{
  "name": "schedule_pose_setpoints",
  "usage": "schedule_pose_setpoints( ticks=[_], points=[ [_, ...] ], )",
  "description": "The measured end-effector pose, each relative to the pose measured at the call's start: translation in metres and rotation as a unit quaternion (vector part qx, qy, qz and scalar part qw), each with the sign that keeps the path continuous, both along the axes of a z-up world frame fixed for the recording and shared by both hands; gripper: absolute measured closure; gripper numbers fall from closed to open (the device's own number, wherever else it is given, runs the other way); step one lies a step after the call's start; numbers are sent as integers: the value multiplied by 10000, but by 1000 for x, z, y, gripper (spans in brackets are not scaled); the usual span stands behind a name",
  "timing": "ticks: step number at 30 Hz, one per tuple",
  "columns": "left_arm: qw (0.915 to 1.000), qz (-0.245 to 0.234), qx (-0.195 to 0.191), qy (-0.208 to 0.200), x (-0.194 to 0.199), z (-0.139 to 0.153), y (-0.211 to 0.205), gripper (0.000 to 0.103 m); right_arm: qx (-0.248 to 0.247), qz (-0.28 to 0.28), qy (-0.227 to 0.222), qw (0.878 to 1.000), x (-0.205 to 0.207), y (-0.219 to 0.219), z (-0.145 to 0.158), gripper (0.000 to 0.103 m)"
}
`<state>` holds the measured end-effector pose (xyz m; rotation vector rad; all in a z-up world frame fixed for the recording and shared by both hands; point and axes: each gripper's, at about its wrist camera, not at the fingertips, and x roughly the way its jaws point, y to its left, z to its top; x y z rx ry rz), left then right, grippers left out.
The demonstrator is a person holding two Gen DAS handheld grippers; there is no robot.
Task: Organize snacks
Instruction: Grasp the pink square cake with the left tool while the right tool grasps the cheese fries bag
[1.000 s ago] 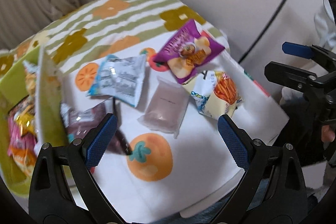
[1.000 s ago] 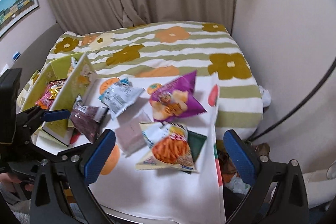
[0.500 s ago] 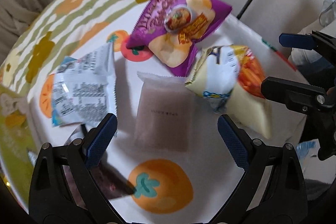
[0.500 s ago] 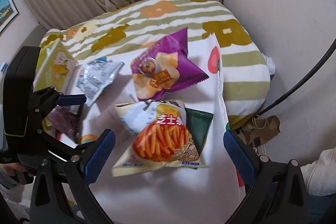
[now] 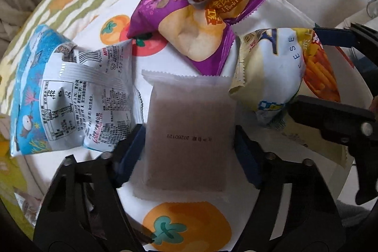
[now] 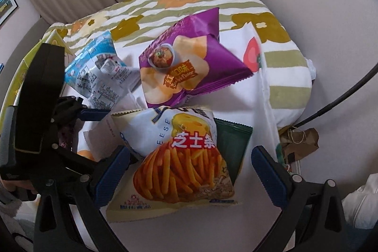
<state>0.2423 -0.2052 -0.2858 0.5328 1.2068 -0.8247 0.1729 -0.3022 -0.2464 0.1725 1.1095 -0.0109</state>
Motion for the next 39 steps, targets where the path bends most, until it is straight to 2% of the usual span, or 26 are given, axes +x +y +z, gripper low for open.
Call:
schedule_pose_setpoints(
  ticks=[26, 29, 31, 33, 36, 39],
  points=[
    [9984, 549, -42, 118, -10, 0, 22, 43, 198, 847, 306, 9957, 9, 15, -25, 1],
    [9979, 636, -44, 115, -16, 1, 27, 43, 192, 866, 327, 9955, 7, 16, -25, 9],
    [9974, 703, -52, 117, -19, 2, 29, 43, 208, 879, 373, 9952, 4, 15, -26, 18],
    [9970, 758, -59, 120, -26, 3, 32, 43, 212, 846, 348, 9956, 0, 14, -26, 21],
    [9963, 849, -73, 102, -32, 6, 35, 44, 266, 797, 289, 9960, -5, 11, -24, 34],
    [9948, 998, -193, 71, -41, 15, 39, 44, 253, 809, 190, 9962, -11, 12, -17, 40]
  ],
)
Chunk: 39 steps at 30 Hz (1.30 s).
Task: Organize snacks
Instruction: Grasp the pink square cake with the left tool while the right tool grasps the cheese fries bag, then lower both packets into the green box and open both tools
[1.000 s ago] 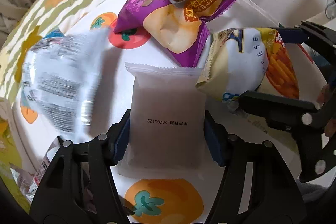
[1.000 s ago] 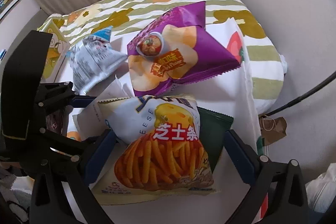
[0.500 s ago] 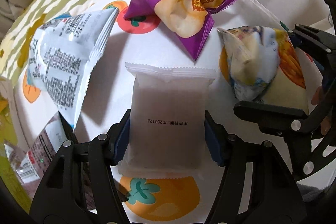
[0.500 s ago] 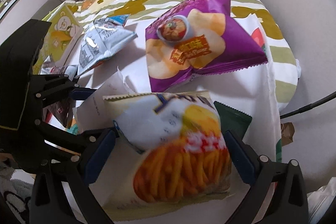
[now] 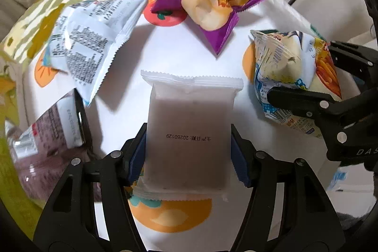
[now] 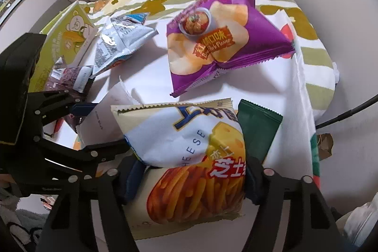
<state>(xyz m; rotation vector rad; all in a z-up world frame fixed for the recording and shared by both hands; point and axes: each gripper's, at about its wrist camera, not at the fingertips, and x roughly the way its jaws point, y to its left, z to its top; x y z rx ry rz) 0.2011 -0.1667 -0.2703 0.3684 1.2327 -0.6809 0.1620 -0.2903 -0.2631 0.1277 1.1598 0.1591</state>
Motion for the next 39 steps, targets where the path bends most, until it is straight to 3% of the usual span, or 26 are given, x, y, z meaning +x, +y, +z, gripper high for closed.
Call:
schedule_pose_setpoints(
  ticks=[6, 11, 19, 24, 32, 39],
  points=[
    [9987, 379, -222, -275, -14, 36, 8, 44, -18, 124, -335, 9994, -14, 4, 36, 41],
    [9927, 981, -518, -475, -16, 79, 30, 44, 75, 340, -651, 9973, -13, 11, 79, 41],
    [9775, 1747, -853, -816, -2, 146, 98, 44, 139, 1020, -1348, 9855, 11, 56, 138, 41],
    [9589, 2402, -875, -1232, 15, 180, 167, 44, 381, 1361, -1467, 9790, 37, 100, 155, 41],
    [9429, 3053, -359, -1284, 81, 185, 273, 44, 609, 1742, -1586, 9700, 84, 188, 174, 41],
    [9501, 2962, -219, -952, 144, 163, 322, 43, 541, 1845, -1531, 9693, 122, 258, 173, 41]
  ],
)
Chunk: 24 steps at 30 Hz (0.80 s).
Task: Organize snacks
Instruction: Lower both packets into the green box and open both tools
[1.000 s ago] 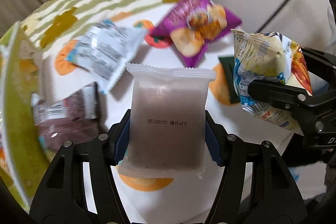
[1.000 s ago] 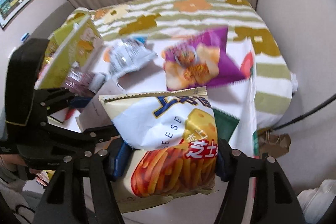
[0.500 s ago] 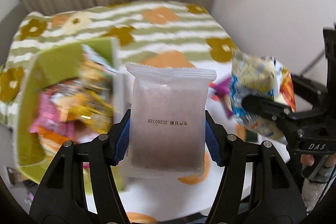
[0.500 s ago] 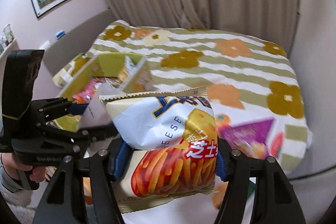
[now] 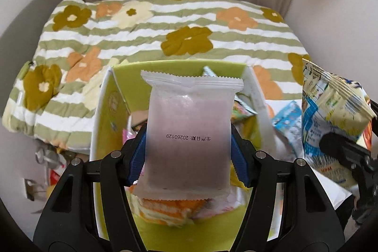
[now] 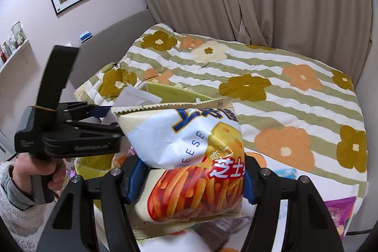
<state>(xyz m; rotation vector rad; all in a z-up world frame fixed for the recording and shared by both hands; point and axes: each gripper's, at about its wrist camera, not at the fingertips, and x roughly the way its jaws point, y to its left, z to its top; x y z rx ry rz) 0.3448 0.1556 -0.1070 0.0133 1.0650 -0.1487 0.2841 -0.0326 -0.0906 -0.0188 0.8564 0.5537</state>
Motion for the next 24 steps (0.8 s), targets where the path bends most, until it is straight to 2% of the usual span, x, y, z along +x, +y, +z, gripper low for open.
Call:
schedule_pose_setpoints(
  ticks=[4, 6, 7, 8, 10, 14, 20, 24],
  points=[
    [9996, -145, -68, 219, 22, -17, 7, 43, -3, -160, 199, 9997, 15, 18, -10, 41],
    [9993, -239, -85, 264, 35, -24, 11, 27, 4, -250, 285, 9993, 20, 24, -14, 41],
    [9993, -251, -7, 286, 39, -27, 13, 10, 0, -297, 328, 9990, 23, 27, -17, 41],
    [9993, -239, 128, 258, 43, -29, 14, 3, -11, -332, 361, 9988, 26, 29, -19, 41],
    [9993, -284, 175, 173, 43, -31, 20, 3, -49, -408, 446, 9982, 28, 32, -26, 41],
    [9992, -273, -47, 288, 35, -34, 39, 3, -143, -491, 536, 9973, 26, 39, -34, 41],
    [9995, -179, -109, 223, 19, -25, 62, 3, -210, -445, 498, 9975, 17, 56, -33, 41],
    [9997, -151, -94, 142, 15, -18, 72, 3, -545, -372, 461, 9968, 19, 78, -38, 41]
  ],
)
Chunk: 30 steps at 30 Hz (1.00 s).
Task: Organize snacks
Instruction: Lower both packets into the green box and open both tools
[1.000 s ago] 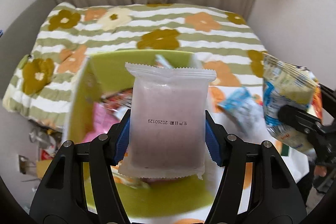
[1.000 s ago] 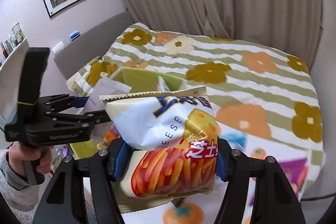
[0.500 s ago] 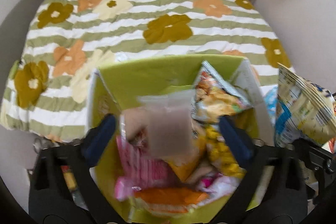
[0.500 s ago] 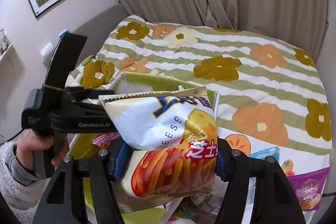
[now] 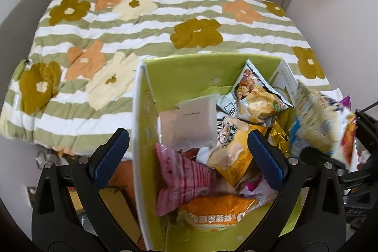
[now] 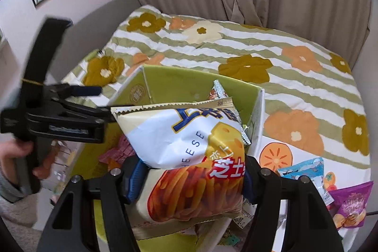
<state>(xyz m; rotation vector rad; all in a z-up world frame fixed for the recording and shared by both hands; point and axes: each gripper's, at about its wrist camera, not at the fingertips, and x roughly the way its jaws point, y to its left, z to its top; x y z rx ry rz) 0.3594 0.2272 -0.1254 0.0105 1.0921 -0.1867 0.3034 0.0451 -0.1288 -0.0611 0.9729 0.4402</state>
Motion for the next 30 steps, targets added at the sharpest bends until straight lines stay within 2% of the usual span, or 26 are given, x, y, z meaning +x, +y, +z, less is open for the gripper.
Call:
schedule_pose_setpoints(
  ticks=[5, 6, 7, 9, 12, 20, 30],
  points=[
    [9997, 178, -70, -122, -5, 10, 17, 3, 30, 42, 136, 9999, 2, 16, -11, 40],
    [9996, 211, -77, -156, -6, 11, 21, 3, 41, 48, 138, 9999, 2, 18, -13, 35],
    [9996, 233, -71, -173, -7, 12, 23, 3, 51, 48, 111, 9999, 0, 20, -14, 20],
    [9995, 271, -43, -171, -10, 11, 26, 3, 122, 63, -15, 9999, -5, 23, -14, 0],
    [9995, 277, -71, -123, -15, 6, 28, 3, 159, 195, -84, 9996, -17, 24, -15, 0],
    [9995, 255, -151, -59, -30, -2, 22, 3, 129, 23, -135, 9998, -36, 21, -11, 0],
    [9983, 456, -93, -361, -66, 26, -9, 3, 206, 84, -309, 9993, -57, 2, 4, 0]
  ],
)
